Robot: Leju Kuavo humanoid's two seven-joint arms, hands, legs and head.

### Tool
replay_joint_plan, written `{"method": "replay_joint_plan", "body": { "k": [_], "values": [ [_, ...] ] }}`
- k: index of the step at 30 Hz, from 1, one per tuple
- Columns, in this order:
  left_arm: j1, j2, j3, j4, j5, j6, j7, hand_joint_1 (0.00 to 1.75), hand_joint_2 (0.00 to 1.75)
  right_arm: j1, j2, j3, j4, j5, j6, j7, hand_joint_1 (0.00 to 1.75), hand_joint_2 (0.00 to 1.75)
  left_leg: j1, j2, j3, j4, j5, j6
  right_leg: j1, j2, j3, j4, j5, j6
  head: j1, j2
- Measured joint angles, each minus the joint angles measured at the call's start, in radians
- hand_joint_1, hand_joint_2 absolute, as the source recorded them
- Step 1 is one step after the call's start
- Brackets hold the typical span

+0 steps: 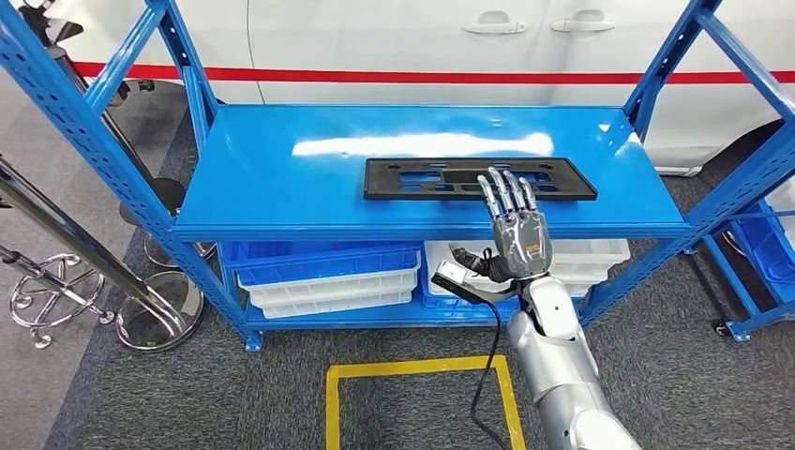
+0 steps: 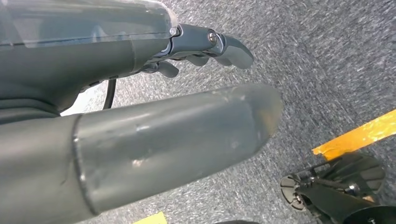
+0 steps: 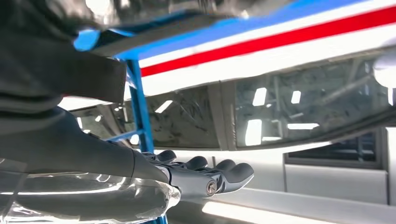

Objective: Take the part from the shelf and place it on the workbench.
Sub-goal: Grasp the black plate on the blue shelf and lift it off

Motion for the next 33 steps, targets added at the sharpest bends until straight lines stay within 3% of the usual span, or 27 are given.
{"method": "replay_joint_plan", "body": {
  "k": [1,2,4,5,7,10,11,13,14,15,16,19,21,25,26,29,30,31,33],
  "values": [
    [0.001,0.0,0.001,0.0,-0.003,-0.001,0.001,0.0,0.0,0.003,0.0,-0.003,0.003,0.013,0.0,0.015,0.0,1.75,0.0,0.0,0.0,0.001,0.0,0.0,0.0,0.0,0.003,-0.009,0.018,-0.001,0.0,0.0],
    [0.002,-0.001,0.002,0.0,-0.005,-0.003,0.002,0.0,0.0,0.004,-0.001,-0.004,0.005,0.024,0.0,0.033,0.0,1.75,-0.001,-0.001,0.001,0.001,-0.001,-0.001,0.0,0.0,0.024,-0.056,0.051,-0.004,0.0,0.0],
    [0.003,-0.003,0.005,0.0,-0.01,-0.005,0.003,0.0,0.0,0.003,-0.004,-0.003,0.008,0.038,0.0,0.063,0.0,1.75,-0.004,-0.002,0.0,0.004,-0.003,-0.005,0.004,0.0,0.087,-0.19,0.113,-0.015,0.0,0.0],
    [0.003,-0.004,0.006,0.0,-0.012,-0.006,0.003,0.0,0.0,0.002,-0.006,-0.002,0.01,0.042,0.0,0.073,0.0,1.75,-0.006,-0.002,-0.001,0.005,-0.003,-0.008,0.006,0.0,0.108,-0.238,0.128,-0.02,0.0,0.0],
    [0.003,-0.006,0.008,0.0,-0.013,-0.007,0.003,0.0,0.0,0.002,-0.009,0.001,0.014,0.053,0.0,0.092,0.0,1.75,-0.008,-0.002,-0.003,0.004,-0.002,-0.018,0.011,0.001,0.119,-0.267,0.13,-0.026,0.0,0.0],
    [0.002,-0.008,0.01,0.001,-0.016,-0.01,0.003,0.0,0.0,0.001,-0.017,0.014,0.018,0.074,0.0,0.133,0.0,1.75,-0.007,-0.001,-0.01,0.023,-0.02,-0.034,0.004,0.0,0.125,-0.279,0.137,-0.041,0.0,0.0],
    [0.002,-0.008,0.011,0.001,-0.018,-0.01,0.003,0.0,0.0,0.001,-0.022,0.022,0.019,0.078,0.0,0.156,0.0,1.75,-0.006,-0.001,-0.025,0.061,-0.045,-0.038,0.001,-0.001,0.127,-0.283,0.14,-0.047,0.0,0.0],
    [0.003,-0.009,0.012,0.001,-0.022,-0.012,0.003,0.0,0.0,0.0,-0.035,0.052,0.023,0.084,0.0,0.22,0.0,1.75,-0.003,-0.001,-0.082,0.187,-0.109,-0.045,0.001,-0.002,0.127,-0.283,0.14,-0.052,-0.001,0.0],
    [0.003,-0.009,0.012,0.001,-0.023,-0.013,0.003,0.0,0.0,0.0,-0.045,0.074,0.027,0.084,0.0,0.253,0.0,1.75,-0.002,-0.001,-0.109,0.246,-0.131,-0.048,0.001,-0.002,0.126,-0.282,0.14,-0.053,0.0,0.0],
    [0.004,-0.01,0.013,0.001,-0.023,-0.014,0.003,0.0,0.0,0.0,-0.056,0.097,0.031,0.084,0.0,0.278,0.0,1.75,-0.001,0.0,-0.124,0.276,-0.134,-0.05,0.001,-0.002,0.126,-0.281,0.14,-0.053,0.0,0.0],
    [0.004,-0.011,0.013,0.001,-0.023,-0.014,0.003,0.0,0.0,0.0,-0.066,0.119,0.034,0.084,0.0,0.296,0.0,1.75,0.0,0.0,-0.119,0.267,-0.117,-0.051,0.001,-0.002,0.125,-0.279,0.139,-0.052,0.0,0.0],
    [0.002,-0.011,0.013,0.001,-0.025,-0.014,0.003,0.0,0.0,0.0,-0.086,0.164,0.04,0.084,0.0,0.312,0.0,1.75,0.001,0.001,-0.03,0.084,-0.028,-0.045,0.002,0.001,0.124,-0.268,0.132,-0.044,0.0,0.0],
    [0.0,-0.011,0.014,0.001,-0.026,-0.014,0.003,0.0,0.0,-0.001,-0.095,0.178,0.041,0.084,0.0,0.313,0.0,1.75,-0.002,-0.001,0.001,0.017,-0.014,-0.036,0.006,0.001,0.121,-0.264,0.13,-0.034,0.0,0.0],
    [0.001,-0.013,0.014,0.001,-0.028,-0.016,0.003,0.0,0.0,-0.005,-0.111,0.198,0.048,0.084,0.0,0.346,0.0,1.75,0.0,-0.002,0.005,0.002,-0.005,-0.012,0.004,0.001,0.115,-0.249,0.117,-0.014,0.0,0.0],
    [0.0,-0.014,0.014,0.001,-0.03,-0.017,0.002,0.0,0.0,-0.008,-0.117,0.204,0.051,0.084,0.0,0.36,0.0,1.75,0.001,-0.001,0.006,-0.003,-0.002,-0.006,0.003,0.001,0.099,-0.215,0.094,-0.009,0.0,0.0],
    [-0.002,-0.019,0.014,0.001,-0.032,-0.018,-0.001,0.0,0.0,-0.014,-0.134,0.22,0.067,0.084,0.0,0.385,0.0,1.75,0.001,-0.001,0.005,-0.005,0.001,0.002,0.001,0.0,0.014,-0.035,0.008,0.0,0.0,0.0],
    [-0.001,-0.019,0.015,0.001,-0.032,-0.019,-0.003,0.0,0.0,-0.014,-0.139,0.224,0.072,0.084,0.0,0.387,0.0,1.75,0.001,-0.001,0.004,-0.004,0.0,0.002,0.001,0.0,-0.003,-0.001,0.003,0.002,0.0,0.0],
    [0.0,-0.02,0.015,0.001,-0.033,-0.02,-0.006,0.0,0.0,-0.014,-0.143,0.227,0.076,0.084,0.0,0.388,0.0,1.75,0.001,-0.002,0.004,-0.003,-0.001,0.002,0.001,0.0,-0.004,-0.002,0.016,0.002,0.0,0.0],
    [0.0,-0.022,0.015,0.001,-0.033,-0.02,-0.013,0.0,0.0,-0.017,-0.148,0.229,0.081,0.084,0.0,0.385,0.0,1.75,0.001,-0.002,0.005,0.0,-0.003,-0.001,0.001,0.0,0.044,-0.101,0.081,-0.002,0.0,0.0]
  ]
}}
